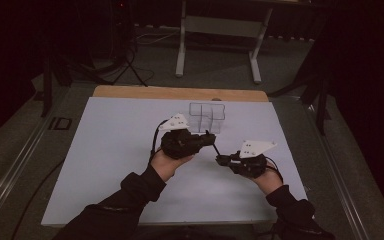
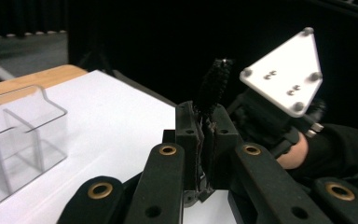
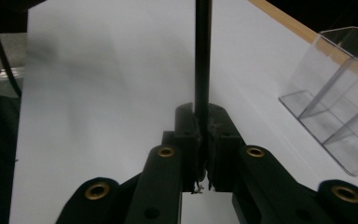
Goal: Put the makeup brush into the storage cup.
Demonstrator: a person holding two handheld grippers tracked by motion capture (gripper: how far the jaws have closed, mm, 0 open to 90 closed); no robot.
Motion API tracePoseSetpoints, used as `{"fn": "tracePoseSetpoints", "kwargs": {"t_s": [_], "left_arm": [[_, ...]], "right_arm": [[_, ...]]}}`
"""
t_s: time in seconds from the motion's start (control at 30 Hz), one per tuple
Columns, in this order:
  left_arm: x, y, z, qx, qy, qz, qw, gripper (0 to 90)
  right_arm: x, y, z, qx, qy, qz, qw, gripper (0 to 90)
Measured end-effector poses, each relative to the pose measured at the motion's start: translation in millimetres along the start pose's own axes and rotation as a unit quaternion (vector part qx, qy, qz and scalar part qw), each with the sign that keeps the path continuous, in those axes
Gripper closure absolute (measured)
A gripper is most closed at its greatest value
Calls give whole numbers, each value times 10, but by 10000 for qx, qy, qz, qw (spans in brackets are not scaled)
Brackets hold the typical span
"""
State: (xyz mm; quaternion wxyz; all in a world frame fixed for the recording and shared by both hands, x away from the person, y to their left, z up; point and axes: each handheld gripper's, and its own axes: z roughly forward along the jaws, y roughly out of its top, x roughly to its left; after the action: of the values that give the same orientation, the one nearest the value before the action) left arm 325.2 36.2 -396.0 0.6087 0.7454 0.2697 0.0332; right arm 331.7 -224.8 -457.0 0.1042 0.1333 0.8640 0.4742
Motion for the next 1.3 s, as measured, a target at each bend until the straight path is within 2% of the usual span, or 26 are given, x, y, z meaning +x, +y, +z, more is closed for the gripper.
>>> {"fn": "tracePoseSetpoints", "kwargs": {"t_s": [0.13,0.17,0.33,0.53,0.6,0.73,1.0,1.3], "left_arm": [[-5,56,-37,-43,-58,-9,10000,861],[-10,70,-52,-56,-3,41,10000,861],[-3,133,-136,-43,41,62,10000,861],[29,178,-243,-31,208,114,9997,861],[36,195,-271,5,221,113,9997,861],[52,225,-331,-20,368,125,9992,861],[145,301,-455,-70,624,114,9980,861],[218,429,-595,-157,906,153,9956,861]], "right_arm": [[11,-7,2,16,-51,65,10000,634],[16,-8,1,26,-124,72,9999,581],[-12,0,-22,54,-172,388,9991,404],[19,31,-84,-50,-248,539,9982,271],[29,47,-115,-130,-261,587,9978,250],[51,59,-185,-303,-311,637,9970,136],[89,63,-352,-701,-561,747,9932,137],[173,33,-570,-1000,-802,616,9898,141]]}}
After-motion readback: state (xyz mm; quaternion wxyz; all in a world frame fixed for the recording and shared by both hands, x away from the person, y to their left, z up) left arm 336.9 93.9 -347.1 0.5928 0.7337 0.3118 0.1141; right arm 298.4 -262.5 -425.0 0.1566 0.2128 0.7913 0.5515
